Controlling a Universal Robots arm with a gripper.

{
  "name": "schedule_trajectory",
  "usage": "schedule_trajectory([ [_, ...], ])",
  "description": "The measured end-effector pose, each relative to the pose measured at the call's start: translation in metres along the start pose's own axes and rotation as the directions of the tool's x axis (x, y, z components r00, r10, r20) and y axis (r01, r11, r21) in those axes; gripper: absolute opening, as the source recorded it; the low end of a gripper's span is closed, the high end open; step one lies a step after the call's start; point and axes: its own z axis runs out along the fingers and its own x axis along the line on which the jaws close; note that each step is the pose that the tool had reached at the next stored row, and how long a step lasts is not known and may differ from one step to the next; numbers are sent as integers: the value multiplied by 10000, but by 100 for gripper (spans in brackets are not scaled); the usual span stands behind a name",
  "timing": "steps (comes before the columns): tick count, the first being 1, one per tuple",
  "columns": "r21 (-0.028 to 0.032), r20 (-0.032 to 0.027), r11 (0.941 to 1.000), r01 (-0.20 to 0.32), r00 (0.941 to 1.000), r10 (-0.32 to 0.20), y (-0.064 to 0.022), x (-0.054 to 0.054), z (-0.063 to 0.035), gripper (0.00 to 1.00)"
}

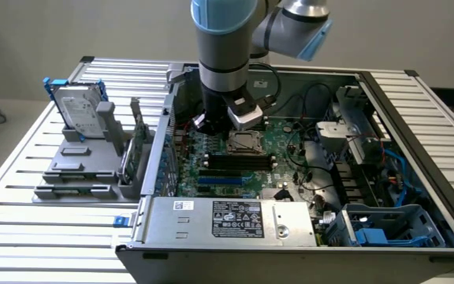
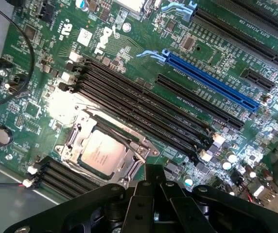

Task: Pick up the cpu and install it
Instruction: 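Install the first cpu locking lever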

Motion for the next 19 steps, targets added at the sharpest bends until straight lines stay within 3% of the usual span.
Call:
schedule_trajectory([
  [8, -49, 50, 9998, -208, 9998, 208, -8, 43, -198, 11],
  [19, -54, 52, 9996, -294, 9996, 295, 108, 84, -222, 11],
])
